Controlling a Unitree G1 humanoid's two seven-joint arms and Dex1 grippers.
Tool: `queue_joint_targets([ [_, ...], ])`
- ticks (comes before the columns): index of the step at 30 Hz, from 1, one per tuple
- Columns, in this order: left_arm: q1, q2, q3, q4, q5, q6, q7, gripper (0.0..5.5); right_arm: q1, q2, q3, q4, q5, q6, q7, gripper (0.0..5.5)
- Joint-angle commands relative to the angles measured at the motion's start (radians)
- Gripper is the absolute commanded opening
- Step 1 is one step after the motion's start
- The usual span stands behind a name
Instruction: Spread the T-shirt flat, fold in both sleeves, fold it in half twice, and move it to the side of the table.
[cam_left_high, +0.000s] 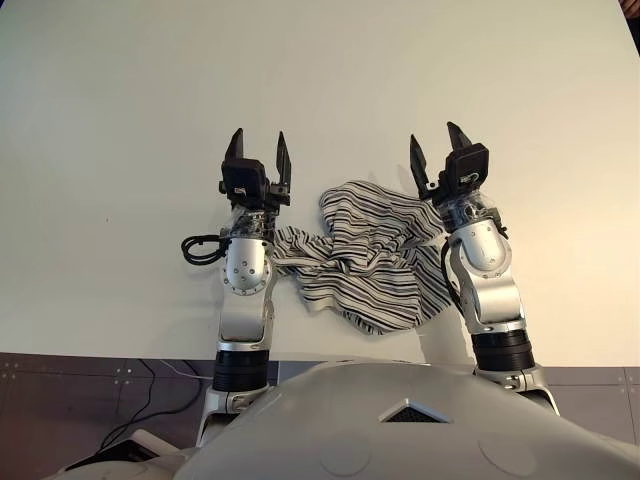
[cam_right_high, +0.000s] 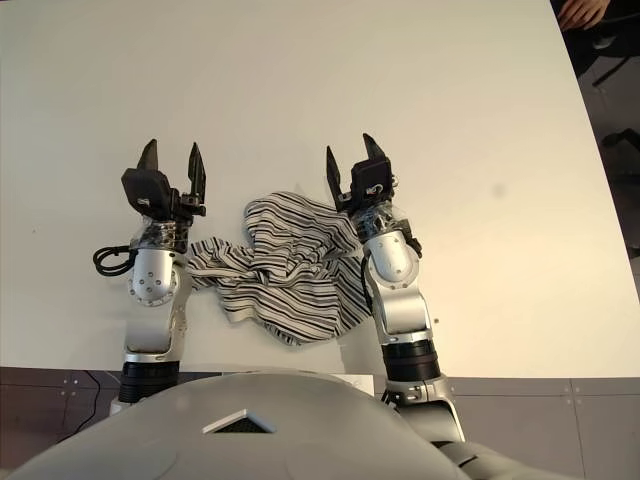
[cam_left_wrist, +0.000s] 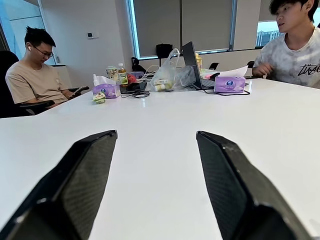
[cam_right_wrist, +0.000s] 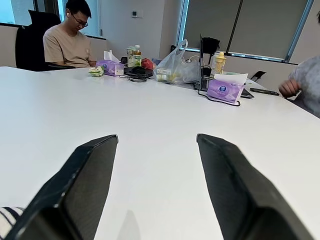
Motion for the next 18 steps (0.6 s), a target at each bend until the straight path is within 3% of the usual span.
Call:
queue_joint_targets([
  [1, -0.005, 0.006, 0.004, 0.002, 0.015, 0.015, 0.007, 2.93, -0.013, -0.008, -0.007, 0.008, -0.008, 0.013, 0.000, 2.90],
  [15, 0.006, 0.040, -0.011, -0.041, 0.004, 0.050, -0.044, 2.93, -0.009, -0.041, 0.001, -0.012, -0.005, 0.036, 0.032, 2.90],
  [18, 0.055, 0.181, -0.053, -0.143, -0.051, 0.113, -0.248, 2.93, 0.035, -0.163, 0.014, -0.146, 0.128, 0.113, 0.251, 2.90],
])
